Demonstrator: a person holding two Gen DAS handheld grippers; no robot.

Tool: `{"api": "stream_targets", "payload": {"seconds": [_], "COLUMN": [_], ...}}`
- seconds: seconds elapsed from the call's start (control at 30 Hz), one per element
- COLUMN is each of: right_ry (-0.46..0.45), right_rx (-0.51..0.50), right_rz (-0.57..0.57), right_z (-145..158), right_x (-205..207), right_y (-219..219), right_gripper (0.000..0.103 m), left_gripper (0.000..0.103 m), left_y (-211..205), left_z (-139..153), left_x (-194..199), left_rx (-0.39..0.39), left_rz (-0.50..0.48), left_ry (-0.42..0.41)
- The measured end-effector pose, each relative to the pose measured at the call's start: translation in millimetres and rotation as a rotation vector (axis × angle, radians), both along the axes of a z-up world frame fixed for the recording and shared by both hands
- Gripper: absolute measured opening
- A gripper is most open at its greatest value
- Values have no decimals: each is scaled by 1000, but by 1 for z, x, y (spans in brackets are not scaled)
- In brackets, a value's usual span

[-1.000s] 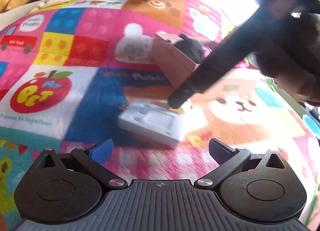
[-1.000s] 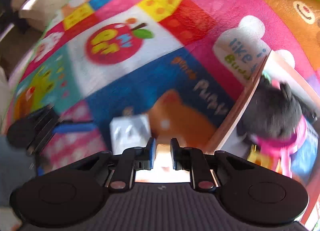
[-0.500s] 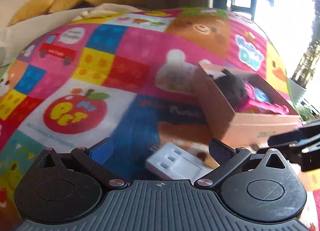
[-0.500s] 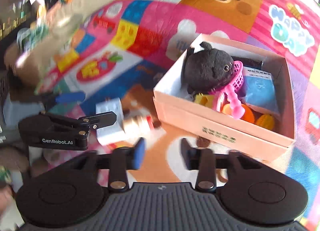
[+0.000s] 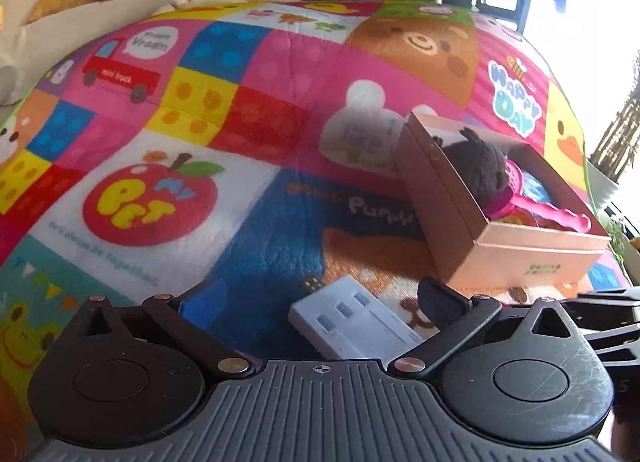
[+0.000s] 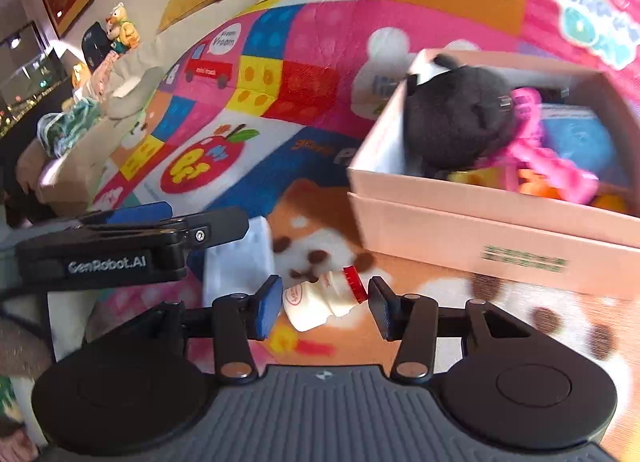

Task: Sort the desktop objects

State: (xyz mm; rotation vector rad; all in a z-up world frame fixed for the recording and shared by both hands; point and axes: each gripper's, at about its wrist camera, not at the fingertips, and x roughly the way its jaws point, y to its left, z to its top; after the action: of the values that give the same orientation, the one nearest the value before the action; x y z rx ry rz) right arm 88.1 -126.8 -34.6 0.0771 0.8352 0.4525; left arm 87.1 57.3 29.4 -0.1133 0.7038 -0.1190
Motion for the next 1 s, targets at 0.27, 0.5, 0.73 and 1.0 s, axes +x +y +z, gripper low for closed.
{"api": "stream_targets", "payload": {"seconds": [0.27,0.5,0.73,1.0], "right_ry": [-100,-126,-138,-140], "right_rx": [-108,-95,-35,3], "right_rz": [-171,-283,-321,-351], "right_z": [5,-11,-17,-18], "right_x": [-61,-67,-66,-65], "right_y": [-95,-124,-128,-134], "right_gripper": [47,55,78,95], "left_gripper": [103,103,100,54], "left_y": [-49,-72,-68,-71], "left_z": [-19,-15,-19,-15], "left_x": [1,-17,-8,-20], "left_rx": [64,96,141,171], "left_rz": [-194,-240,-139,-167], "left_ry": [45,38,51,24]}}
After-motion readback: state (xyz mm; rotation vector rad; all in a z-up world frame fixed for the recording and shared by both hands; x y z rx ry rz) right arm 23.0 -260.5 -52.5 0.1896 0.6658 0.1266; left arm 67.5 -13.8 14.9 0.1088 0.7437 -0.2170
